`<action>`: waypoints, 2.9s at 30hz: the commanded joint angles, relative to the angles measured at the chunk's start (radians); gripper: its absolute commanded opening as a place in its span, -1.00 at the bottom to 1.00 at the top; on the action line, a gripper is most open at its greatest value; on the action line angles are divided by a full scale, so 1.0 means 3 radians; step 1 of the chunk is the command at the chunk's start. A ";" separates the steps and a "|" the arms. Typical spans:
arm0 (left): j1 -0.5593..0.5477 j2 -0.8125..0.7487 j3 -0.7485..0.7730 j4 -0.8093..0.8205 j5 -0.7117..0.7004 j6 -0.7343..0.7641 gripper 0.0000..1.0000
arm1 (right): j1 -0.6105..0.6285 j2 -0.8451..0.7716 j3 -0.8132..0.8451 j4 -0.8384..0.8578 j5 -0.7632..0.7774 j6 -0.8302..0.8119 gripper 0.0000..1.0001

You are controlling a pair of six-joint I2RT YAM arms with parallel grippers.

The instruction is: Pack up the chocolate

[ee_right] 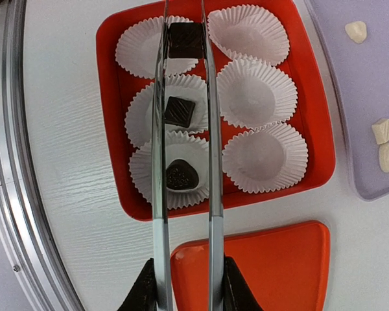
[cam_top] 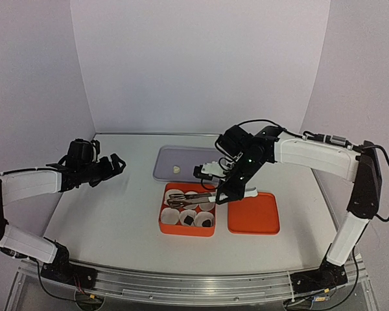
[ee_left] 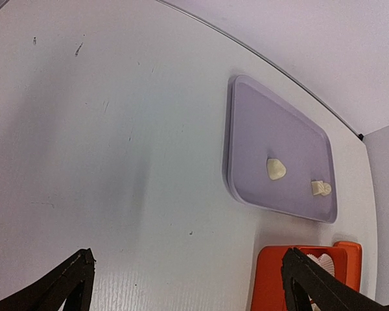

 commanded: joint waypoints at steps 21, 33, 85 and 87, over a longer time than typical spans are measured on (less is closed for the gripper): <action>-0.0005 -0.0198 -0.0006 -0.0034 -0.0043 0.0024 0.99 | 0.0067 0.0310 0.0258 0.0103 -0.0192 0.0039 -0.91; -0.0005 -0.0248 -0.0041 -0.0075 -0.0074 0.0031 0.99 | 0.0094 0.0380 0.0266 0.0104 -0.0184 0.0039 -0.89; -0.0005 -0.0201 -0.0049 -0.0023 -0.0025 0.0031 0.99 | 0.0095 0.0128 0.0150 0.0154 -0.0033 0.0007 -0.35; -0.0005 -0.0191 -0.0044 -0.0008 -0.0013 0.0031 0.99 | 0.0095 0.0043 0.0125 0.0151 -0.0026 -0.0007 -0.35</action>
